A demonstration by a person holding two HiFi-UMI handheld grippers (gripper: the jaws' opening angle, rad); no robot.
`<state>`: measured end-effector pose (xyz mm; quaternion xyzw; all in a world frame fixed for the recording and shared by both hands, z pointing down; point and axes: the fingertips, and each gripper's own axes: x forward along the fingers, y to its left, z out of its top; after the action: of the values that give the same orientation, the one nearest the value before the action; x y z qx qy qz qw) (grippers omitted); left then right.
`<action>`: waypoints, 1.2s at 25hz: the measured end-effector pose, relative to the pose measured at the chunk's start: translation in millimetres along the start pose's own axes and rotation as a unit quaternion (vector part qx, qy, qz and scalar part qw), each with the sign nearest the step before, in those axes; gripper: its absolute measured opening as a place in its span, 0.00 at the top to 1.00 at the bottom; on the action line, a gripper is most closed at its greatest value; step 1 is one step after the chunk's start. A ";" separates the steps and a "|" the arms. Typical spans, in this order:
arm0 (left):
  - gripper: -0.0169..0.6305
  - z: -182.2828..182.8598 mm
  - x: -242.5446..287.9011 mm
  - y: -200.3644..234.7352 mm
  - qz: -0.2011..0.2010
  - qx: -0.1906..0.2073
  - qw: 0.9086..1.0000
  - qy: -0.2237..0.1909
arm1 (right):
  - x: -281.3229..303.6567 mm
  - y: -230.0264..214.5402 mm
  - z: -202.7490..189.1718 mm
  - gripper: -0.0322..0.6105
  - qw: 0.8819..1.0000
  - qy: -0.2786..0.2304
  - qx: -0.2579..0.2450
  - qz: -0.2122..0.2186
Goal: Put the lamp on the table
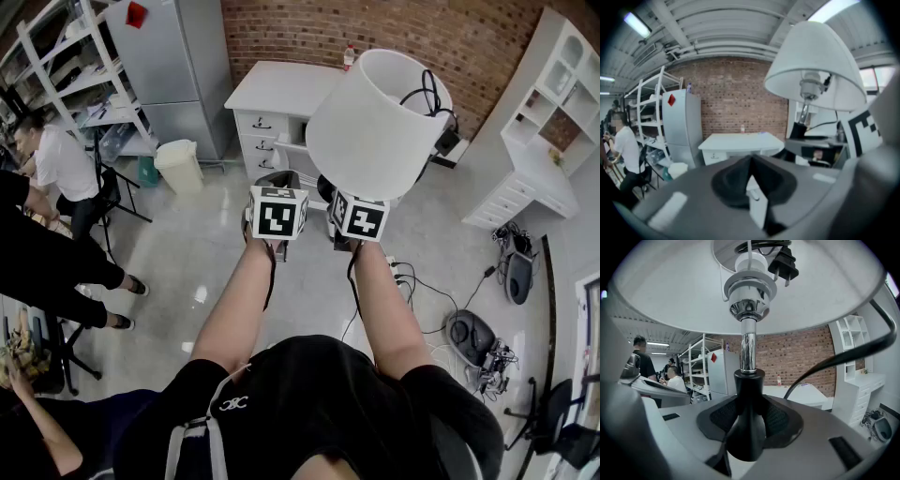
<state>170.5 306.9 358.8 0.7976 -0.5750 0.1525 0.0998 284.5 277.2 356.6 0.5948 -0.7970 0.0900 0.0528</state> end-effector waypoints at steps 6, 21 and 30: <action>0.97 -0.4 -2.6 0.6 0.004 -0.002 1.000 0.000 | -2.3 -0.3 -1.8 0.72 1.000 0.005 -0.005 -0.002; 0.97 -26.0 -22.8 51.2 -0.005 -0.010 1.000 -0.001 | -4.9 58.0 -5.4 0.72 1.000 -0.017 -0.022 0.005; 0.97 -49.2 -15.2 90.4 -0.004 -0.019 1.000 0.019 | 21.7 80.9 -16.2 0.72 1.000 -0.007 -0.016 0.004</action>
<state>74.1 308.1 397.8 0.7948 -0.5725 0.1567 0.1264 200.4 282.5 370.1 0.5913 -0.8012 0.0729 0.0563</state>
